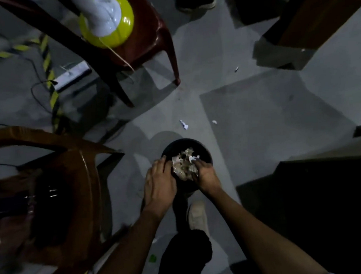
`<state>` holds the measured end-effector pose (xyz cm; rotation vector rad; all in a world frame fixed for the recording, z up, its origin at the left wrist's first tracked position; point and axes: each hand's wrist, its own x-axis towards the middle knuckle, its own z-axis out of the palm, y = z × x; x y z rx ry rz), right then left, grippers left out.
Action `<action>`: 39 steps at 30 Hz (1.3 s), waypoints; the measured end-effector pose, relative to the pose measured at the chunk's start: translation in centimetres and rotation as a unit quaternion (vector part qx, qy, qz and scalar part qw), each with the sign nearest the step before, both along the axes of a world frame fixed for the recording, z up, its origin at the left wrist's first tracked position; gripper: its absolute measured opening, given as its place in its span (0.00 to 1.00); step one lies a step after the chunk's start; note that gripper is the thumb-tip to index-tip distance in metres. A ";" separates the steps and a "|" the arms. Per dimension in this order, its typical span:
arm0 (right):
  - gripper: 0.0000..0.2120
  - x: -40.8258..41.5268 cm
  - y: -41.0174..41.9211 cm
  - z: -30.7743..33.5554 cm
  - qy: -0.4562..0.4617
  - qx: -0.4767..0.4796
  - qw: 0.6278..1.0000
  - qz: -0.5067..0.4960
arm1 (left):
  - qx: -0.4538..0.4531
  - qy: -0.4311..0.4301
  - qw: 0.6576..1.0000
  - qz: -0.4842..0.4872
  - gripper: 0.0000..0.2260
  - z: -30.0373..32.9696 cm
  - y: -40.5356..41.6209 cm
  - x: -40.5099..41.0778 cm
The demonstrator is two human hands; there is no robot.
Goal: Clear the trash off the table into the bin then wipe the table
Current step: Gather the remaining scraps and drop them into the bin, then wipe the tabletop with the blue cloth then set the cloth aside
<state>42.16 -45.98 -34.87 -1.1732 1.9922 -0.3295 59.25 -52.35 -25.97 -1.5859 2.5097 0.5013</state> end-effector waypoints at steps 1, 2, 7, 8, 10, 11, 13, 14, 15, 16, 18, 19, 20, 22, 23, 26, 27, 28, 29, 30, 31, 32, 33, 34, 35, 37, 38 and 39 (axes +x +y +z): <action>0.28 0.2 0.2 -1.0 0.028 -0.007 1.000 0.002 | -0.008 0.000 1.000 0.004 0.23 0.1 -0.4 0.0; 0.30 0.1 -0.1 0.3 0.054 -0.015 0.998 0.002 | -0.019 0.001 1.000 0.007 0.23 0.4 -0.7 0.0; 0.43 -2.7 -2.5 12.1 0.108 -0.012 0.994 0.000 | -0.053 0.026 0.998 0.007 0.28 5.7 -2.5 -2.0; 0.45 -3.4 -2.8 14.7 0.119 -0.016 0.993 0.003 | -0.056 0.030 0.998 0.002 0.29 7.4 -2.8 -2.7; 0.47 -5.2 -3.2 20.3 0.140 -0.038 0.989 0.001 | -0.069 0.037 0.997 -0.010 0.32 11.8 -3.4 -4.5; 0.48 -6.2 -3.4 23.2 0.149 -0.049 0.988 -0.002 | -0.075 0.045 0.996 -0.019 0.32 14.4 -3.8 -5.6; 0.50 -8.4 -3.4 29.2 0.165 -0.061 0.984 -0.022 | -0.085 0.056 0.994 -0.049 0.32 19.7 -4.5 -8.1; 0.50 -9.6 -3.3 32.4 0.176 -0.068 0.982 -0.033 | -0.089 0.057 0.992 -0.063 0.33 22.4 -4.9 -9.5; 0.51 -10.8 -3.0 35.5 0.189 -0.073 0.978 -0.046 | -0.093 0.058 0.991 -0.077 0.33 25.1 -5.2 -11.0; 0.51 -12.1 -2.5 38.6 0.201 -0.080 0.975 -0.056 | -0.099 0.064 0.989 -0.090 0.33 27.9 -5.4 -12.7; 0.51 -14.8 -1.0 44.3 0.230 -0.106 0.964 -0.078 | -0.115 0.088 0.983 -0.117 0.33 33.1 -5.7 -16.3; 0.51 -16.2 0.0 47.0 0.249 -0.118 0.957 -0.092 | -0.123 0.103 0.978 -0.132 0.33 35.6 -5.6 -18.1; 0.51 -17.7 1.2 49.5 0.266 -0.127 0.949 -0.108 | -0.132 0.116 0.973 -0.150 0.34 37.8 -5.4 -20.0; 0.52 -20.6 4.2 54.0 0.303 -0.138 0.931 -0.150 | -0.154 0.134 0.961 -0.188 0.34 41.9 -4.3 -23.9; 0.52 -22.1 6.1 55.9 0.318 -0.141 0.921 -0.173 | -0.161 0.144 0.955 -0.203 0.35 43.8 -3.4 -25.9; 0.52 -26.0 13.1 60.1 0.368 -0.147 0.889 -0.229 | -0.176 0.179 0.936 -0.248 0.35 48.2 0.9 -31.5; 0.52 -27.2 15.7 61.1 0.385 -0.148 0.877 -0.245 | -0.183 0.189 0.928 -0.265 0.35 49.2 2.8 -33.3; 0.52 -28.3 18.5 61.9 0.401 -0.147 0.866 -0.262 | -0.192 0.198 0.919 -0.282 0.36 50.2 4.9 -35.1; 0.52 -29.4 21.2 62.7 0.414 -0.144 0.855 -0.278 | -0.198 0.206 0.910 -0.301 0.36 51.0 7.1 -36.7; 0.52 -30.5 24.0 63.4 0.424 -0.141 0.844 -0.296 | -0.204 0.214 0.901 -0.319 0.37 51.8 9.4 -38.3; 0.52 -31.4 26.9 64.0 0.432 -0.139 0.834 -0.315 | -0.209 0.222 0.891 -0.336 0.37 52.5 11.9 -39.8; 0.52 -32.3 29.8 64.6 0.437 -0.137 0.825 -0.331 | -0.213 0.231 0.883 -0.349 0.37 53.2 14.4 -41.4; 0.52 -33.1 32.7 65.1 0.443 -0.134 0.818 -0.342 | -0.214 0.240 0.876 -0.360 0.37 53.9 16.9 -42.8; 0.52 -33.8 35.7 65.5 0.451 -0.130 0.811 -0.350 | -0.210 0.247 0.870 -0.371 0.37 54.6 19.5 -44.1; 0.52 -34.5 38.6 65.9 0.461 -0.127 0.802 -0.358 | -0.205 0.257 0.864 -0.381 0.37 55.2 22.2 -45.5; 0.52 -35.8 44.3 66.4 0.475 -0.115 0.788 -0.375 | -0.198 0.274 0.852 -0.399 0.37 56.2 27.6 -48.0; 0.53 -36.4 46.6 66.7 0.479 -0.108 0.783 -0.382 | -0.194 0.279 0.847 -0.410 0.37 56.5 29.9 -49.0; 0.53 -36.9 49.4 66.8 0.483 -0.101 0.777 -0.391 | -0.189 0.285 0.840 -0.422 0.37 56.6 32.6 -50.0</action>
